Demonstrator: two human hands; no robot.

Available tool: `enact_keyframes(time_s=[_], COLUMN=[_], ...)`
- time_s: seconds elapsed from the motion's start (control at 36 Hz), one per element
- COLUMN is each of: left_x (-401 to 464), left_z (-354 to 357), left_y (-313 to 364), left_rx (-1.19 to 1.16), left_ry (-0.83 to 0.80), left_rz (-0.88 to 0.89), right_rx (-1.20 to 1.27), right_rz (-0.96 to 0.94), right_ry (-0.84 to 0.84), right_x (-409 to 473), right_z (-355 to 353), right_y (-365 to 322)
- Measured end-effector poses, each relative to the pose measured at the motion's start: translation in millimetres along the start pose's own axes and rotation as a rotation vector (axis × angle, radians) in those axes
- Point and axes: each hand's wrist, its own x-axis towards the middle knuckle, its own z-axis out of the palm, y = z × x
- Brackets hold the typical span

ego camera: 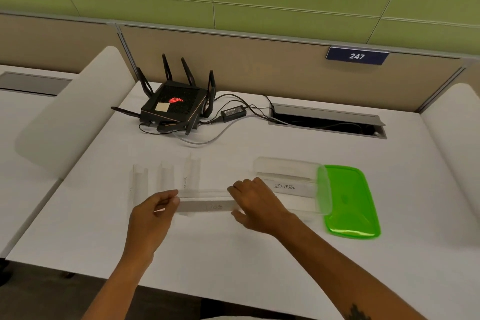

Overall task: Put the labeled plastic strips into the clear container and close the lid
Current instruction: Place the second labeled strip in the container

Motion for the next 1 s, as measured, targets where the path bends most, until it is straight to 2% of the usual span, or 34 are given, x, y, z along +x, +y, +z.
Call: enact_keyframes(time_s=[0.47,0.64,1.0], left_x=[28.6,38.1,52.6], left_z=[143.3,177.5,214.6], left_y=[69.2,77.4,64.0], left_rx=[-0.025,0.043,0.204], left_ry=[-0.252,-0.324,-0.422], left_rz=[0.266,0.264,0.135], right_rx=[-0.177,-0.21,-0.286], right_rz=[0.284,0.325,0.304], right_ry=[-0.092,-0.158,-0.27], right_x=[-70.5,-81.6,-85.7], right_z=[-33.5,-23.7,13.8], right_y=[132.2,158.0,176.9])
